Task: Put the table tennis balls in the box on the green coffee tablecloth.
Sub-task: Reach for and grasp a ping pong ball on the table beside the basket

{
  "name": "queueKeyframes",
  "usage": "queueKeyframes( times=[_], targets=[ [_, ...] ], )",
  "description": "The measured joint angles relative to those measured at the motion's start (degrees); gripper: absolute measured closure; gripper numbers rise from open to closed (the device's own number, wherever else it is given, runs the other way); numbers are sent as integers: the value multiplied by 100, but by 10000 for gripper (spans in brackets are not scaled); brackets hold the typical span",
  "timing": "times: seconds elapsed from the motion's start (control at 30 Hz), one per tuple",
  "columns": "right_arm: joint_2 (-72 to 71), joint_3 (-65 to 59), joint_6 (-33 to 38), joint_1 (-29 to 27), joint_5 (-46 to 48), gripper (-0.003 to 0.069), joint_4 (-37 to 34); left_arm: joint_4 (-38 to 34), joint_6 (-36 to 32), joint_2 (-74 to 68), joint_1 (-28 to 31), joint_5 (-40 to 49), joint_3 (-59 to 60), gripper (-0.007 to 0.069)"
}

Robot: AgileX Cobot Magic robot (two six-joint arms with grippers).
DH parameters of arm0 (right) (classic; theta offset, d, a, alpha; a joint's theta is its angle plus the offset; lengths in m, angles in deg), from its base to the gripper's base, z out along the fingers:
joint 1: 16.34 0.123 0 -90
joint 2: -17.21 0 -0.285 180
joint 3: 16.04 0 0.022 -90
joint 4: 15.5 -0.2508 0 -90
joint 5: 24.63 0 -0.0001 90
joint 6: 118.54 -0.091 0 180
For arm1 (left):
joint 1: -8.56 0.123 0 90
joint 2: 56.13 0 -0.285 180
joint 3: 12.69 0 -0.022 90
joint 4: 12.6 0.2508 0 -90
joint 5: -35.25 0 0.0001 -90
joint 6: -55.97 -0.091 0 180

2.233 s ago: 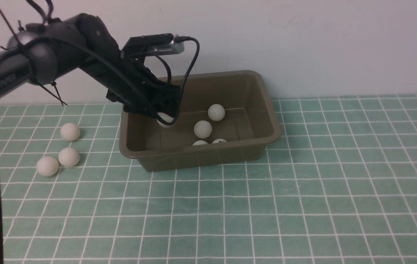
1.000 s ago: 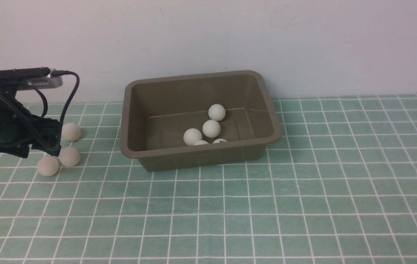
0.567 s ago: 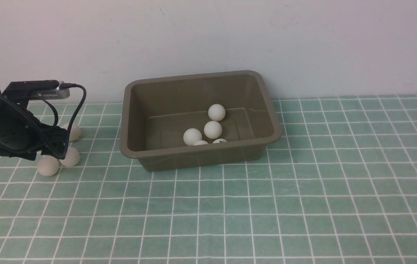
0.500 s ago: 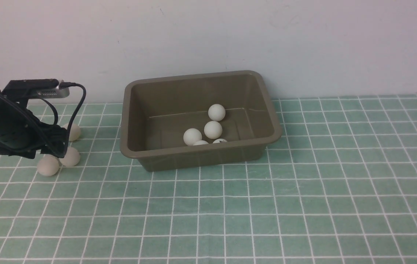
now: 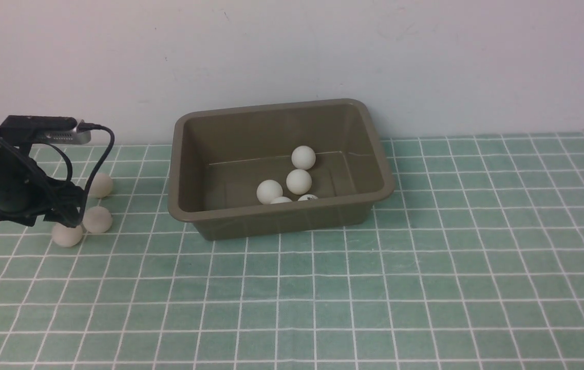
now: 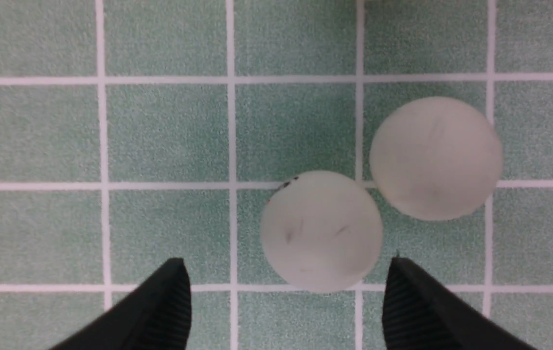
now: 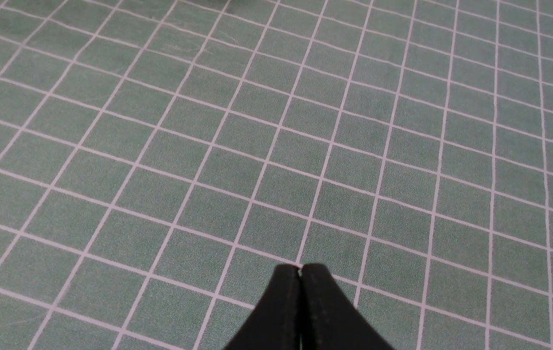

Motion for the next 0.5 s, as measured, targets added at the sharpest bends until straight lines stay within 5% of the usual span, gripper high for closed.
queueKeyframes(
  times=[0.5],
  targets=[
    [0,0,0,0,0,675,-6,-479,-130,-449,18,-162,0,153]
  ],
)
